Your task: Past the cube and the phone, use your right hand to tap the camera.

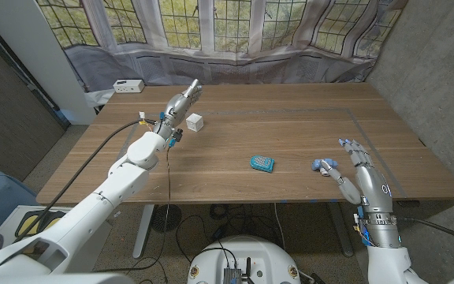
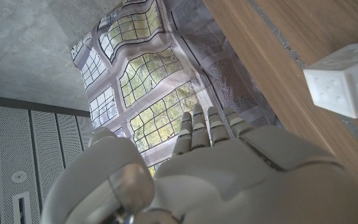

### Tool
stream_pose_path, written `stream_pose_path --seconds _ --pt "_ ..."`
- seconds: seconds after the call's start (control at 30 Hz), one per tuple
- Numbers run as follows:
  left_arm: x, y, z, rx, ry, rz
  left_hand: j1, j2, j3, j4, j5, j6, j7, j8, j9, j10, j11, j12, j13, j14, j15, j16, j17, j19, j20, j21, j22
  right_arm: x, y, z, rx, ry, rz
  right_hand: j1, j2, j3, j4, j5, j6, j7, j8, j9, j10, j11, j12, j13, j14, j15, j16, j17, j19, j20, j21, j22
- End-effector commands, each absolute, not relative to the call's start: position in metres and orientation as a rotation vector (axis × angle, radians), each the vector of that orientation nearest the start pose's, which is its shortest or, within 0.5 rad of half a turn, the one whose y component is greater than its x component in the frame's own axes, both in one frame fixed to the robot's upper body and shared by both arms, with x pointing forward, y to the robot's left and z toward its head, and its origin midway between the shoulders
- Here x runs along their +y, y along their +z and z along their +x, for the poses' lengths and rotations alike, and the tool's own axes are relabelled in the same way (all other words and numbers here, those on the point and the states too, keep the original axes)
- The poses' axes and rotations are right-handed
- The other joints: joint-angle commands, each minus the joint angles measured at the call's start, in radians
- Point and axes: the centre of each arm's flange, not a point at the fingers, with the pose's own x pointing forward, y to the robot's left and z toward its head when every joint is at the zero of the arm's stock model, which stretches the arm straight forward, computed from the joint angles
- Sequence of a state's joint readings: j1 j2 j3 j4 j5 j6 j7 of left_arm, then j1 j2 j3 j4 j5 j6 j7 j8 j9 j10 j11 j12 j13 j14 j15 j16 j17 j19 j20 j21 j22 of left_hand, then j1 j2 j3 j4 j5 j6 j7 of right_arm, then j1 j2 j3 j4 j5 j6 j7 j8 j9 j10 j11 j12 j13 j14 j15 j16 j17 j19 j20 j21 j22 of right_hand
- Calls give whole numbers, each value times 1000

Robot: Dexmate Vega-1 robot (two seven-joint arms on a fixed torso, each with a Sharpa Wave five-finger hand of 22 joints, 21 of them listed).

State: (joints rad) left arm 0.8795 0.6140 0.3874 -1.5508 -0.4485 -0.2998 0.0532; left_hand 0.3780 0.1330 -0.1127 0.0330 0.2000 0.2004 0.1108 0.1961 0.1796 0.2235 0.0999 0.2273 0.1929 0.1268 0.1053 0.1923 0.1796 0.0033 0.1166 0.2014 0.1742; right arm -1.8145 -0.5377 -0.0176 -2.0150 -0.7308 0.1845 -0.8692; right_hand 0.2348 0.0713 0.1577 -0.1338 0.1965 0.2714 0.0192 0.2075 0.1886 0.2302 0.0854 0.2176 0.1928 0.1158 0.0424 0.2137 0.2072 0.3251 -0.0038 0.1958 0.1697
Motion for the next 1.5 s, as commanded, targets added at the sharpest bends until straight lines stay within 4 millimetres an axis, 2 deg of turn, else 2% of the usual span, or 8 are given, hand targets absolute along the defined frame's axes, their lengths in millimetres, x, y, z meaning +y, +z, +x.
stream_pose_path --seconds 0.03,0.3,0.73,1.13,1.2,1.27,1.4,1.5 --pt "258 24 595 -774 -226 219 15 0 5 1 -3 8 0 -3 1 8 0 -1 4 9 -1 -2 1 -4 9 -6 4 -296 -174 386 -872 -529 -1078 3 -10 0 6 1 2 -6 -2 2 1 -3 -4 5 -5 1 0 5 -2 -7 -2 3" --pt "258 27 593 -783 -233 225 15 0 6 0 -3 8 0 -3 1 8 1 -2 4 10 0 -2 1 -5 10 -6 4 -291 -168 391 -868 -533 -1165 -10 -14 -7 13 1 -3 -12 -6 2 -7 -4 -8 5 -16 6 -3 8 -16 -4 -6 3" --pt "257 27 599 -777 -251 224 16 1 8 0 -3 9 -1 -4 1 9 1 -3 4 10 -1 -2 1 -6 11 -6 4 -288 -159 395 -845 -521 -1283 -27 -19 -16 21 0 -3 -29 -8 3 -25 -6 -14 6 -46 6 -13 12 -49 -2 -14 4" --pt "260 29 599 -786 -237 215 16 1 9 0 -3 11 -2 -4 1 11 -2 -3 4 10 -1 -2 1 -6 13 -6 4 -290 -153 396 -797 -519 -1358 -40 -14 -19 30 0 19 -46 -1 3 -42 -17 -19 6 -59 12 -14 15 -69 6 -15 4" --pt "260 28 599 -785 -236 215 16 1 9 0 -3 10 -3 -4 1 13 -3 -3 4 10 -3 -2 1 -6 13 -6 5 -290 -153 397 -790 -520 -1368 -44 -13 -20 33 -1 45 -59 7 3 -56 -23 -22 6 -70 15 -16 15 -79 7 -15 5" --pt "260 27 599 -782 -236 215 16 1 9 0 -3 12 -2 -4 1 12 -3 -3 4 10 -2 -2 1 -6 13 -6 5 -290 -153 397 -780 -516 -1375 -47 -11 -21 34 -1 79 -75 16 3 -73 -39 -26 6 -82 21 -18 16 -93 13 -14 5" --pt "260 25 598 -781 -230 213 16 1 9 0 -3 14 -3 -3 1 12 -2 -3 4 11 -2 -2 1 -6 15 -6 5 -291 -153 398 -774 -511 -1384 -47 -8 -20 34 -1 99 -84 18 2 -91 -39 -29 6 -105 34 -23 15 -120 37 -18 5" --pt "261 24 597 -780 -223 211 16 1 10 0 -4 17 -3 -2 1 13 -1 -4 4 11 -1 -2 1 -5 16 -6 5 -291 -151 398 -765 -508 -1397 -45 -8 -19 33 -2 116 -91 20 2 -102 -35 -30 6 -122 44 -26 14 -140 46 -20 6"
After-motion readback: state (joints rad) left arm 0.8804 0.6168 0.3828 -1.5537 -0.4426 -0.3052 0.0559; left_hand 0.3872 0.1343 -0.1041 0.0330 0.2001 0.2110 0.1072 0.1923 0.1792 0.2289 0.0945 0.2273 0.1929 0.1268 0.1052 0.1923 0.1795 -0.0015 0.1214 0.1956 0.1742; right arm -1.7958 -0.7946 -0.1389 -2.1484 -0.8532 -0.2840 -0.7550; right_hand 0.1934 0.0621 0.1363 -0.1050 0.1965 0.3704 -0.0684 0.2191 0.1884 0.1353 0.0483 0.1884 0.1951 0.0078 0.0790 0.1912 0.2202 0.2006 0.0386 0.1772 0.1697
